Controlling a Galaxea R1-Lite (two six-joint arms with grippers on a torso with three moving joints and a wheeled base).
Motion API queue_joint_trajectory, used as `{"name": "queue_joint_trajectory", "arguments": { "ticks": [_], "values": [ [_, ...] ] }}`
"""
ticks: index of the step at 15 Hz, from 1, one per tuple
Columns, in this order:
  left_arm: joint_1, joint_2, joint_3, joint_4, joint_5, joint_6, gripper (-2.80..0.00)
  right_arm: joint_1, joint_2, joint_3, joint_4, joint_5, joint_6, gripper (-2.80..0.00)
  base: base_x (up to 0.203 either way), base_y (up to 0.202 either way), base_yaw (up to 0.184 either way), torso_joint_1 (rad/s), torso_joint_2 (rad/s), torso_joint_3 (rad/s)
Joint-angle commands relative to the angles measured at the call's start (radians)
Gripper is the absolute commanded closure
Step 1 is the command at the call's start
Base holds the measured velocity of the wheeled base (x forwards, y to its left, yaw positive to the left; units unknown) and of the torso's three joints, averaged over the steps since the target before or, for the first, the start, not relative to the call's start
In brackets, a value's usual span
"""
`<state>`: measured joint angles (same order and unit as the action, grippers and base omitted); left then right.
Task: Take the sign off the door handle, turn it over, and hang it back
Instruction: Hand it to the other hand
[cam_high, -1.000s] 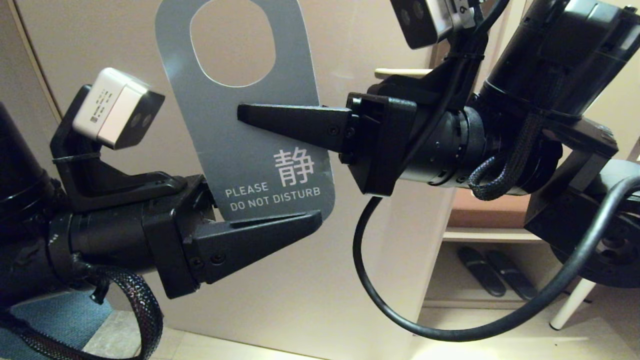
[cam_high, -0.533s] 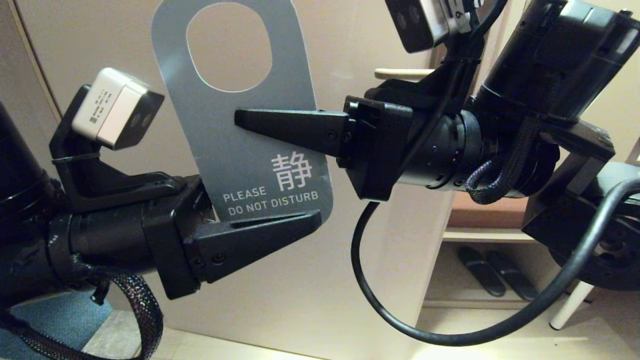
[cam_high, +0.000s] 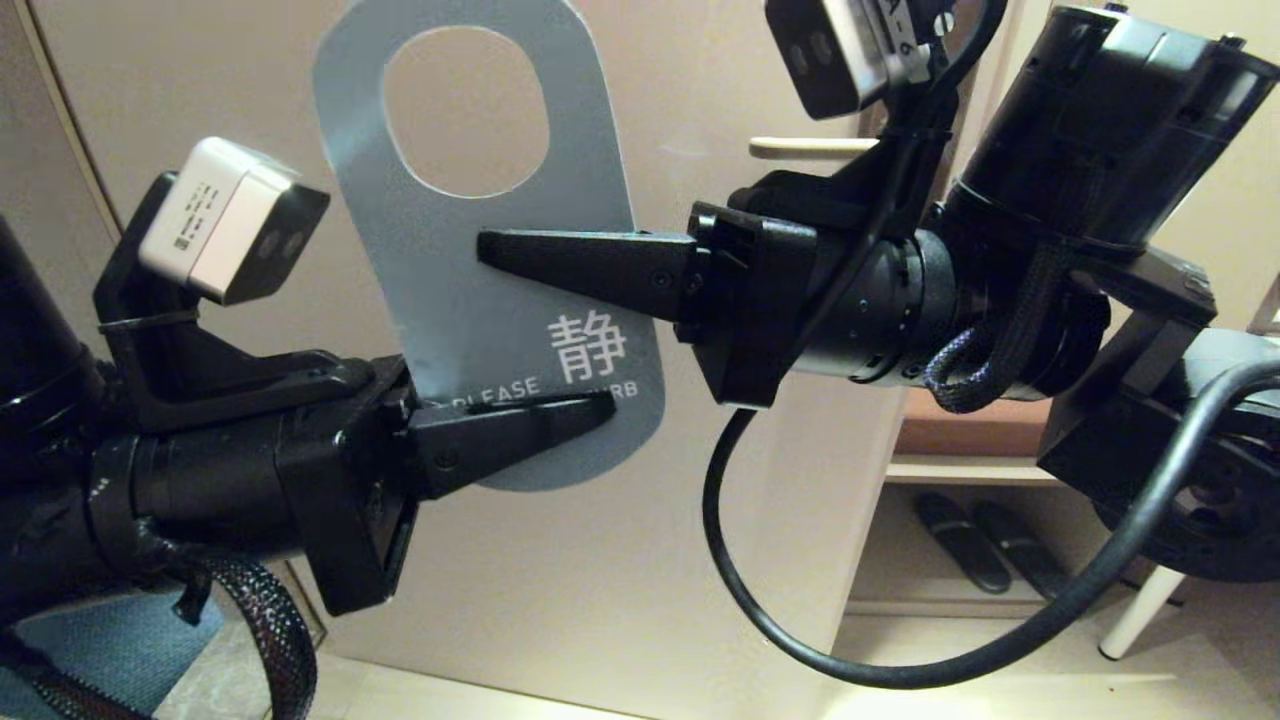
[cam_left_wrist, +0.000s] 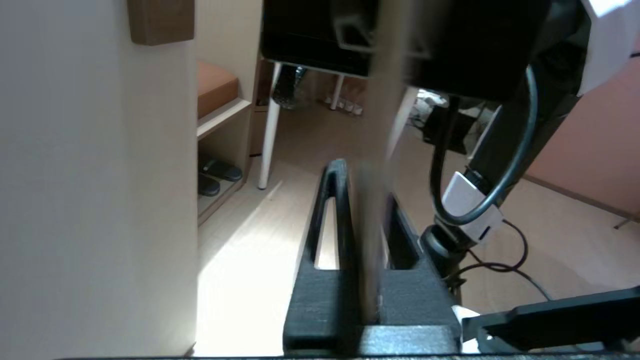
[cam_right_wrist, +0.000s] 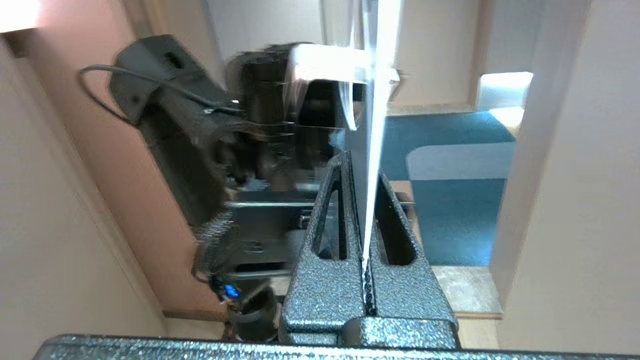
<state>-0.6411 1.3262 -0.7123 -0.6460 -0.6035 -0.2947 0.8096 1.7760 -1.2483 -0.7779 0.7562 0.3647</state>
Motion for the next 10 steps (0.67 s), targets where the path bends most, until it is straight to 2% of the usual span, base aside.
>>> {"name": "queue_joint_trajectory", "arguments": {
  "ticks": [1,6,7,10],
  "values": [
    [0.001,-0.005,0.004,-0.003,-0.002,-0.003,0.00,0.002,0.000,0.009,-0.006,0.005,0.002,0.00,0.000,0.000,0.000,0.000,0.00,0.000],
    [-0.034,-0.010,0.013,-0.003,-0.001,-0.006,0.00,0.002,0.000,0.009,-0.004,0.003,0.002,0.00,0.000,0.000,0.000,0.000,0.00,0.000],
    [-0.034,-0.012,0.013,-0.003,-0.001,-0.006,0.00,0.002,-0.001,0.010,-0.004,0.002,0.002,-2.80,0.000,0.000,0.000,0.000,0.00,0.000],
    [-0.035,-0.019,0.014,-0.003,-0.001,-0.006,0.00,0.002,-0.001,0.010,-0.006,0.002,0.000,-2.80,0.000,0.000,0.000,0.000,0.00,0.000]
  ]
}}
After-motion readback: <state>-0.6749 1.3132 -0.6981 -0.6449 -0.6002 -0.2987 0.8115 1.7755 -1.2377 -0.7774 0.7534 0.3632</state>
